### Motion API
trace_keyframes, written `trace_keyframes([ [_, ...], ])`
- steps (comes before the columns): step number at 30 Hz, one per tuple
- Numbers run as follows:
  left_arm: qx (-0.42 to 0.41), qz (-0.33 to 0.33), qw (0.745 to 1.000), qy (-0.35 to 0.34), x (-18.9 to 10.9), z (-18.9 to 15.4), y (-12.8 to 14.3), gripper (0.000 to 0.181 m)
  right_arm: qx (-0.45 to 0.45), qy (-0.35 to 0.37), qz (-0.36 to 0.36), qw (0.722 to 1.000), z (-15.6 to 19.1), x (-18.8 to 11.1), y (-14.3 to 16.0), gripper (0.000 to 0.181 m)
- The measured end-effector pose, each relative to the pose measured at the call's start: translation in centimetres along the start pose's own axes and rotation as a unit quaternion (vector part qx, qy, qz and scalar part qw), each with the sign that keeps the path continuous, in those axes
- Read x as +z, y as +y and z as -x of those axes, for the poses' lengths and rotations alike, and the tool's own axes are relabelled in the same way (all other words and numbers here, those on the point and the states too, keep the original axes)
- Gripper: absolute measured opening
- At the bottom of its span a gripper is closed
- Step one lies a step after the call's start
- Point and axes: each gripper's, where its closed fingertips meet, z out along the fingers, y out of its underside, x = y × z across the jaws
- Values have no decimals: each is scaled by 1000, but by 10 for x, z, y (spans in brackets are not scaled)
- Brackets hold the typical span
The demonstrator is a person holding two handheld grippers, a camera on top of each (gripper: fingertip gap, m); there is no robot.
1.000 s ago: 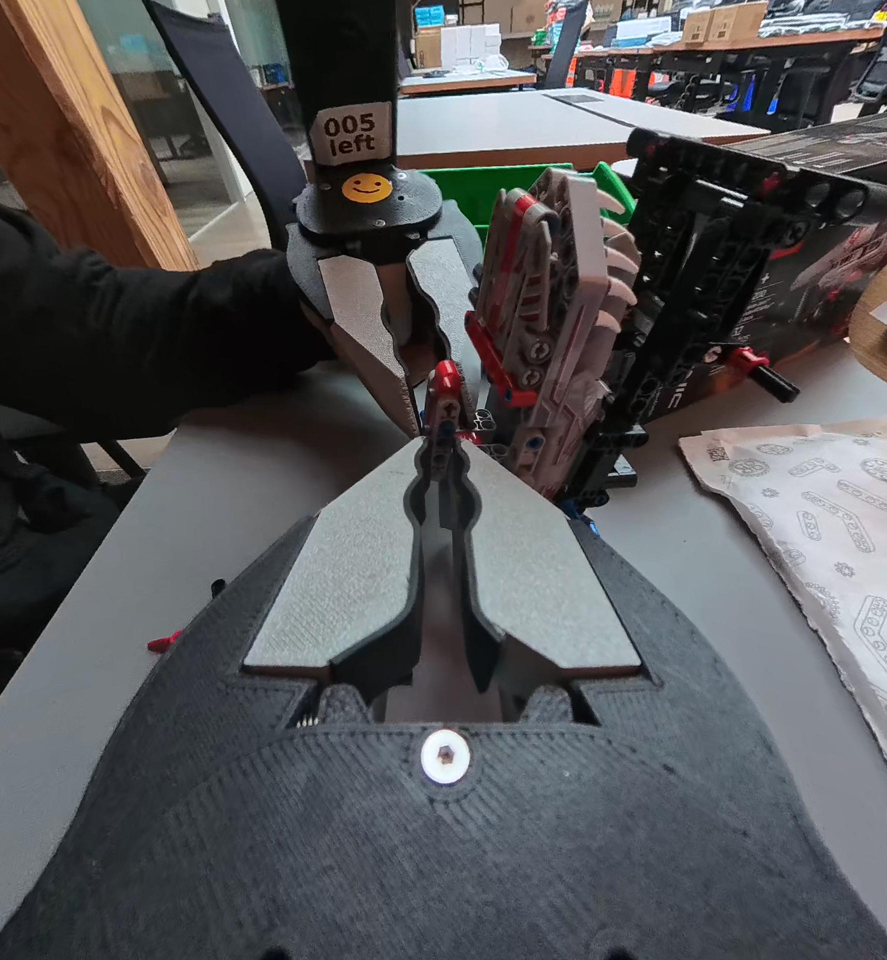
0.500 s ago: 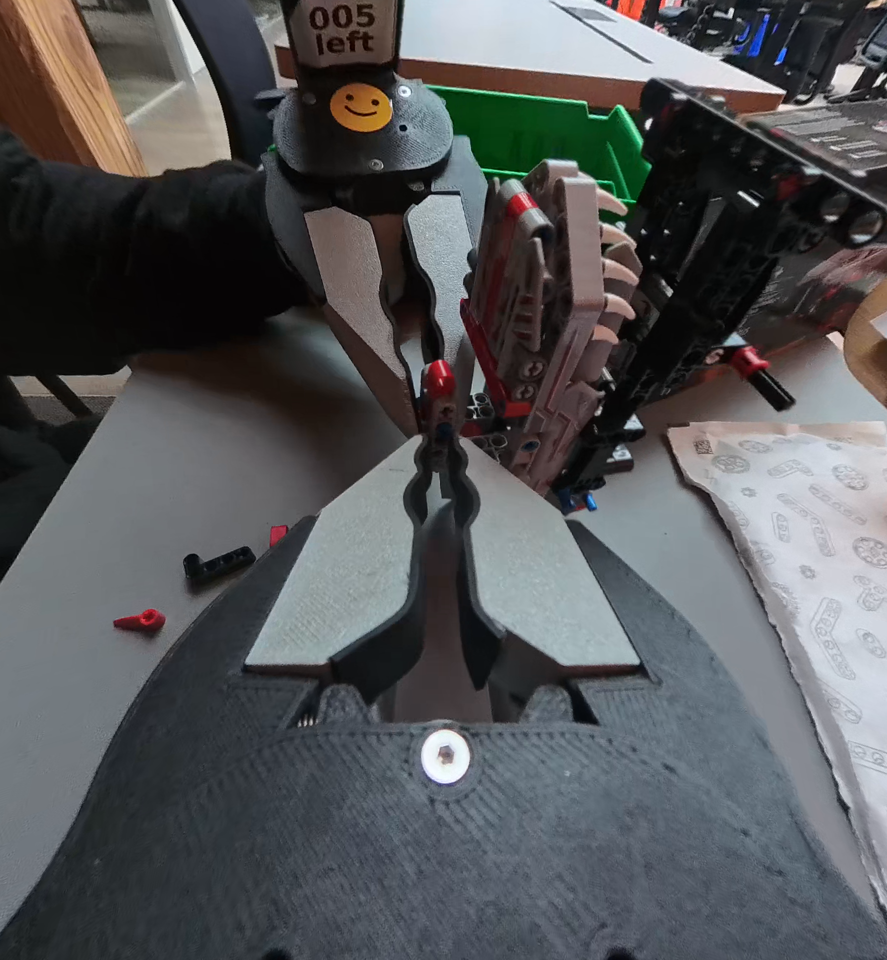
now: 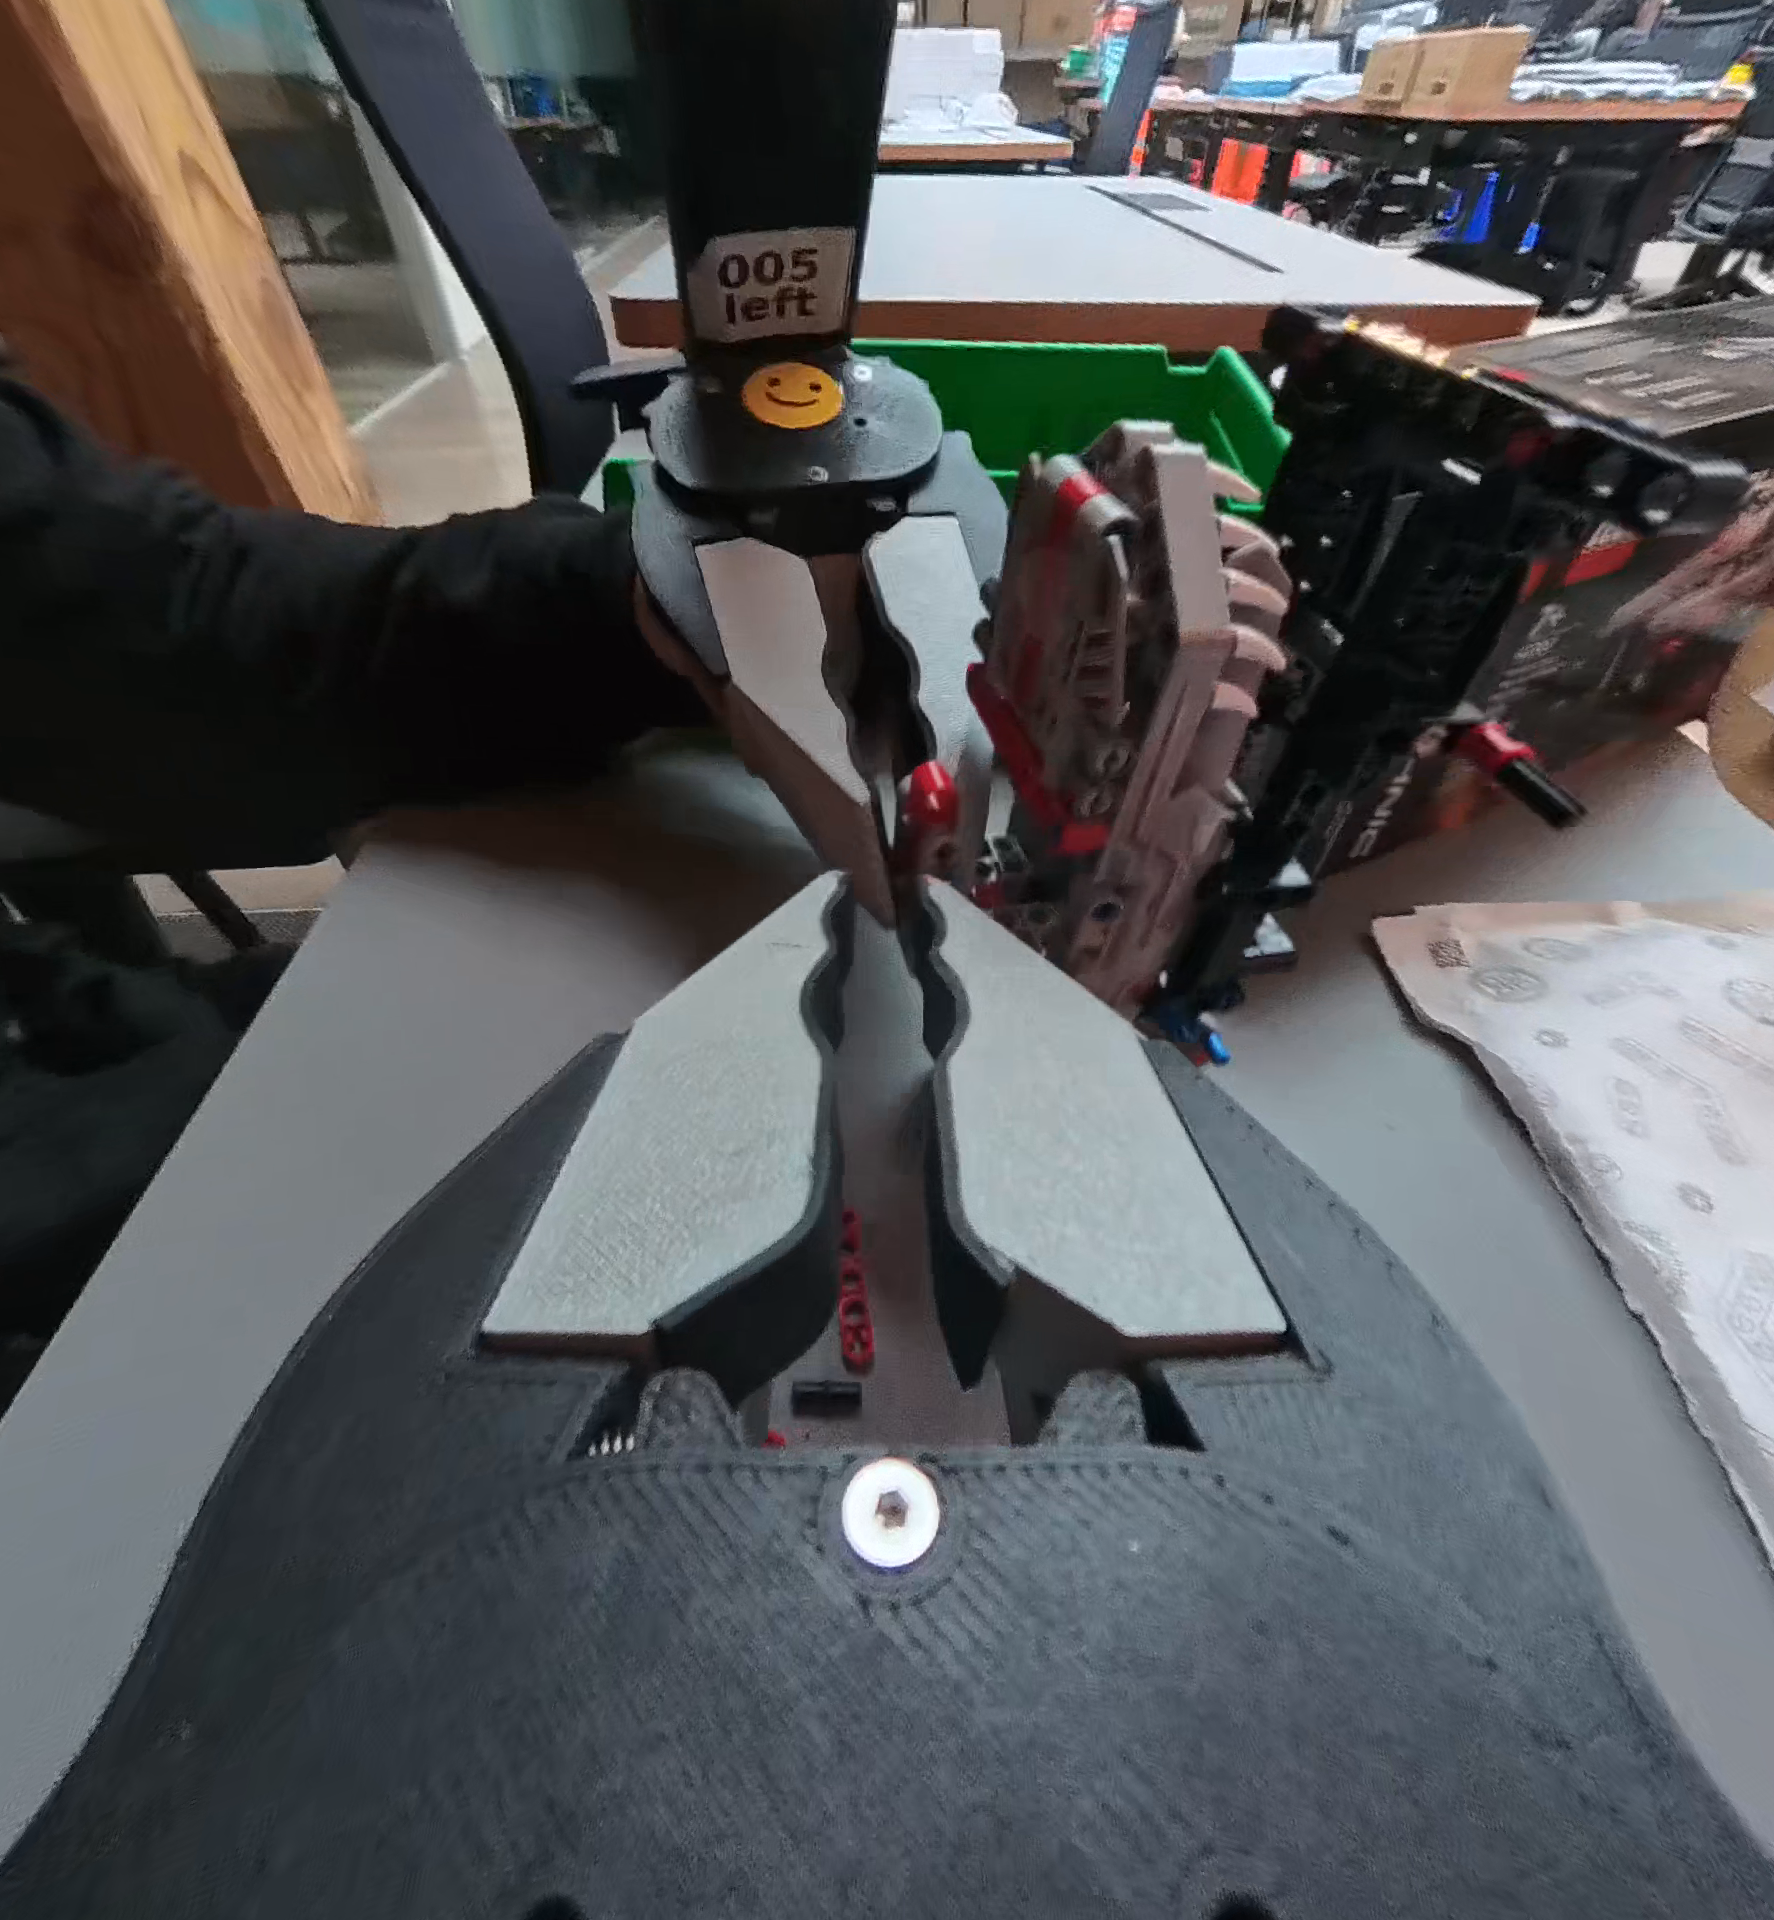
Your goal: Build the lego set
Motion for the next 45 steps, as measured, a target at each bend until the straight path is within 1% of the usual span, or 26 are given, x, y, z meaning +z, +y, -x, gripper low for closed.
trace_keyframes([
  [1, 0, -1, 1000, 1, 0, -1, 0, 7, 2, -1, -3, 1000, 0, -1, -1, 3],
  [5, -5, -11, 1000, 4, -3, 0, -3, 7, 0, 10, 0, 1000, -6, -7, 0, 5],
  [8, -13, -14, 1000, 10, -3, -1, -3, 7, -4, 5, 14, 1000, -3, -2, 5, 15],
  [14, -21, -21, 999, 27, 1, -7, -3, 7, -25, 10, 19, 999, -1, 6, 11, 15],
  [17, -27, -26, 999, 27, 1, -5, -4, 7, -57, 21, 23, 998, -2, 4, 12, 13],
  [19, -29, -29, 999, 30, 0, -6, -4, 7, -67, 21, 26, 997, -1, 2, 12, 7],
  [20, -38, -35, 998, 36, 0, -7, -5, 7, -65, 22, 28, 997, -2, 2, 13, 0],
  [23, -56, -29, 997, 52, 3, -11, -3, 8, -55, 20, 26, 998, -2, 4, 14, 0],
  [29, -44, -27, 998, 44, 0, -9, -2, 9, -50, 17, 36, 998, -4, 4, 20, 0],
  [31, -37, -31, 998, 41, -5, -7, -3, 12, -49, 17, 42, 998, -4, 4, 22, 0],
  [34, -35, -40, 998, 36, -9, -5, -5, 13, -43, 14, 32, 998, -3, 4, 19, 2],
  [37, -38, -31, 998, 39, -8, -5, -2, 11, -42, 8, 7, 999, 0, 3, 11, 5],
  [39, -32, -17, 999, 40, -6, -7, 2, 14, -42, 8, 1, 999, 1, 2, 8, 5],
  [42, -22, -16, 999, 34, -10, -5, 3, 21, -44, 8, 6, 999, 1, 2, 10, 5],
  [44, -24, -22, 999, 32, -16, -1, 1, 19, -42, 8, 5, 999, 0, 1, 10, 5],
  [45, -27, -29, 999, 35, -18, -1, -1, 16, -40, 7, 1, 999, 0, 0, 8, 5],
])
